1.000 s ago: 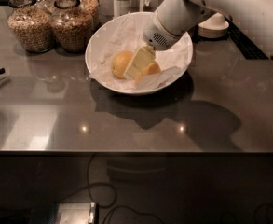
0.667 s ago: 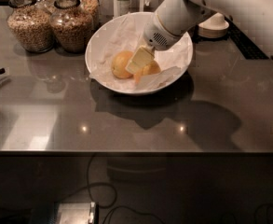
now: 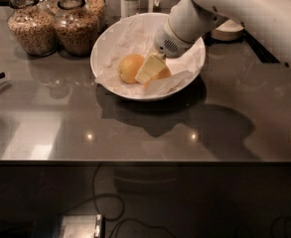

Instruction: Pick orange from white bowl

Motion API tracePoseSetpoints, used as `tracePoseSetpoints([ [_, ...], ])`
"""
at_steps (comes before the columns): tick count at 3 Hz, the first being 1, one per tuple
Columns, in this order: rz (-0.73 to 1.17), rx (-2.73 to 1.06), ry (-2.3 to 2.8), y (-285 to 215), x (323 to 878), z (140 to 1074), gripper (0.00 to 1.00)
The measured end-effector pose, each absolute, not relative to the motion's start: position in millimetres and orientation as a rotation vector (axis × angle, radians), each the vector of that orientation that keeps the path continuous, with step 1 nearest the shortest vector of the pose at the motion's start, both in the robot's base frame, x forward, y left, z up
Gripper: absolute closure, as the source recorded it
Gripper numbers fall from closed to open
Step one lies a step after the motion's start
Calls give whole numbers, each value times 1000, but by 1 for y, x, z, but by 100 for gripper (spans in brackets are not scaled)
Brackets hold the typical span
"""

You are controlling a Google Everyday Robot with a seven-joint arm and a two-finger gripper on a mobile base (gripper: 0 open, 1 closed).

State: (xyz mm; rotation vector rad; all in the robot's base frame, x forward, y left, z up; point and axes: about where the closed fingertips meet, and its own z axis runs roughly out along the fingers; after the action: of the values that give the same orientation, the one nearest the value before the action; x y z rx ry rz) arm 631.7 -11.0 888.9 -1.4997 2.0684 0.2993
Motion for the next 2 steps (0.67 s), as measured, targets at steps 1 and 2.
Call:
tracePoseSetpoints([
  [1,298,-1489,2092,-16,632,883,13],
  [2,289,-1462,2124,-23,634,877,7],
])
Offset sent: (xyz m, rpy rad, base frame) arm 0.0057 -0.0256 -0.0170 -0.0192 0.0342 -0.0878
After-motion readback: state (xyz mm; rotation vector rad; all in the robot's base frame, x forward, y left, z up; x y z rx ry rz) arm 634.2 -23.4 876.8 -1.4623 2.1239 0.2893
